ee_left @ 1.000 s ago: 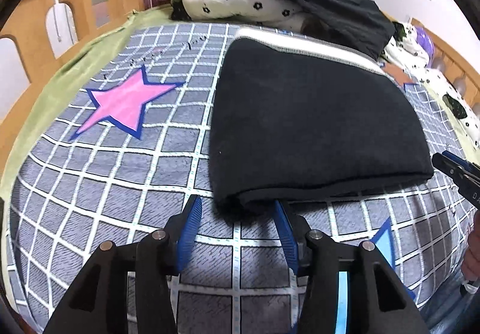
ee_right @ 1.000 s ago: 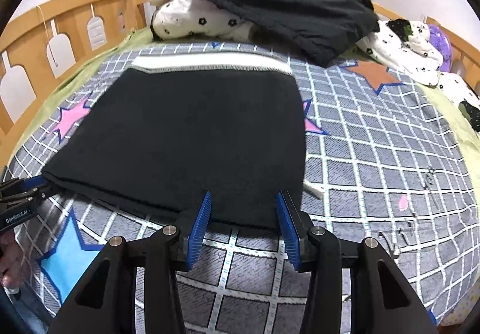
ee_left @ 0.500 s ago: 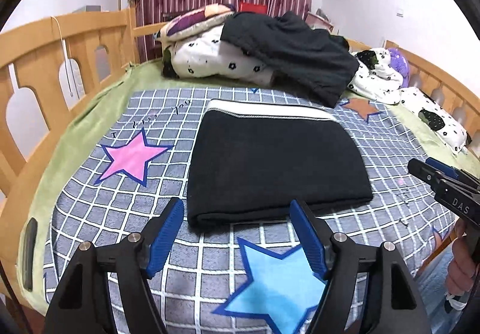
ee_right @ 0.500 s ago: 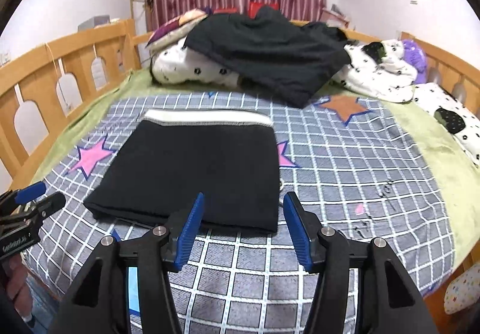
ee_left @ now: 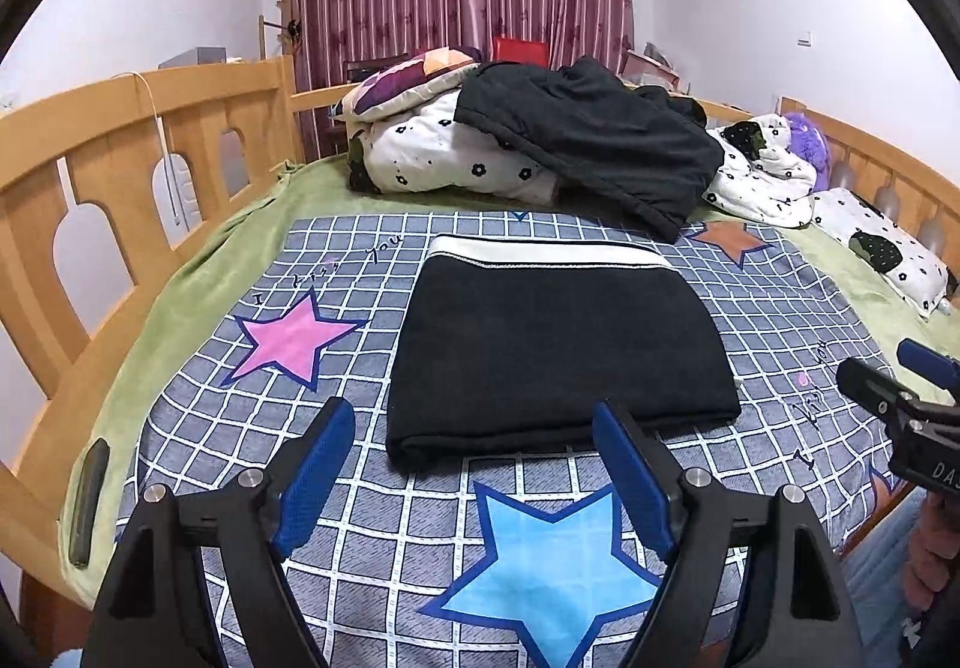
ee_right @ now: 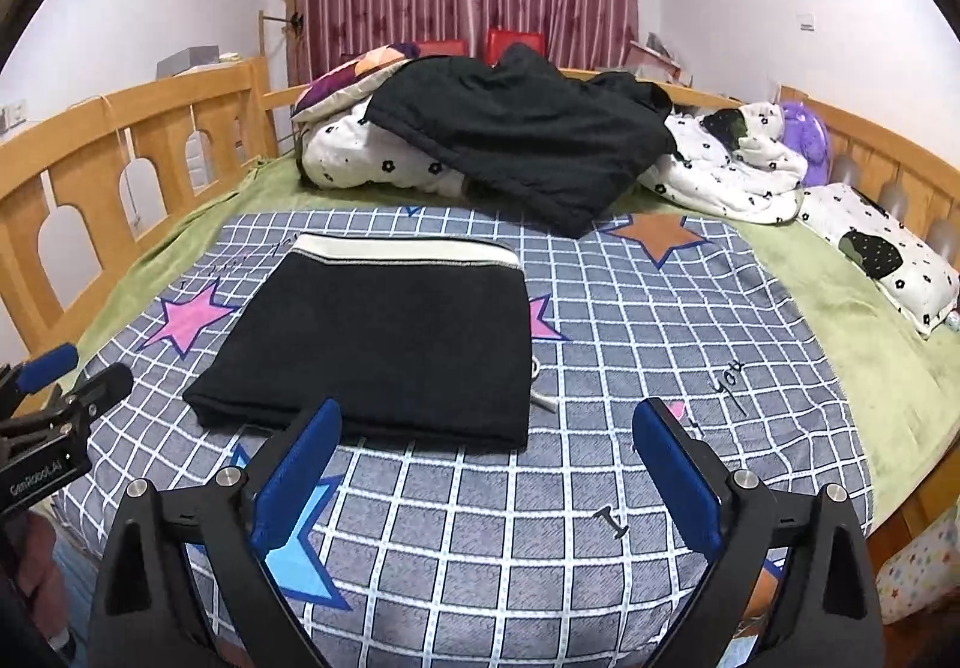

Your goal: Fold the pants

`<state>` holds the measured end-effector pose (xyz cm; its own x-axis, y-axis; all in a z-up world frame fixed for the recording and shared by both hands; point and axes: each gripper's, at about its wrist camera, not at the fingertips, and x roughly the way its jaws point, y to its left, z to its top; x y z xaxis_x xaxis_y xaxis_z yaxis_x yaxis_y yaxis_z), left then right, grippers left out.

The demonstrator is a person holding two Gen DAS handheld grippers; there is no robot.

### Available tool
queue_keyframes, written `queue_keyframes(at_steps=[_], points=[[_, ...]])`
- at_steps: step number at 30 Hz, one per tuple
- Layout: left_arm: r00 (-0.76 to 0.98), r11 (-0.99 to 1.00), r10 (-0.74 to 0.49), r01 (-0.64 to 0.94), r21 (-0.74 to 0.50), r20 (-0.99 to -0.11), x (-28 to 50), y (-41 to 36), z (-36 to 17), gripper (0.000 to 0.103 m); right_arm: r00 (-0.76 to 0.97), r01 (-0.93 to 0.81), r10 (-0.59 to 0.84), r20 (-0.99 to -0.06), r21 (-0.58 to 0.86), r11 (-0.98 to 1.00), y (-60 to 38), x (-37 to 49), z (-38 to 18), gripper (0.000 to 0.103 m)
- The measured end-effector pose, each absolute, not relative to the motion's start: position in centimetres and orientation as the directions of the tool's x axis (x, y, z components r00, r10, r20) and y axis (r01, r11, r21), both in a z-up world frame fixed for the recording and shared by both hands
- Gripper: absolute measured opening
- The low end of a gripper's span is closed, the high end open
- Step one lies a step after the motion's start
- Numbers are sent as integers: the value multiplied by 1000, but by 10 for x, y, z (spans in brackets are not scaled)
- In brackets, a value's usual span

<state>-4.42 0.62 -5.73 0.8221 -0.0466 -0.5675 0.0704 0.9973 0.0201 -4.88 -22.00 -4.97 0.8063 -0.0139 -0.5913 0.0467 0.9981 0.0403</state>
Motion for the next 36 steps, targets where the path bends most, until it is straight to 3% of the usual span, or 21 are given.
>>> queue_keyframes(at_steps=[36], points=[[824, 999, -53, 50, -20, -565, -54, 9, -54, 84, 809, 73, -34, -587, 43, 996, -223, -59, -51, 98]])
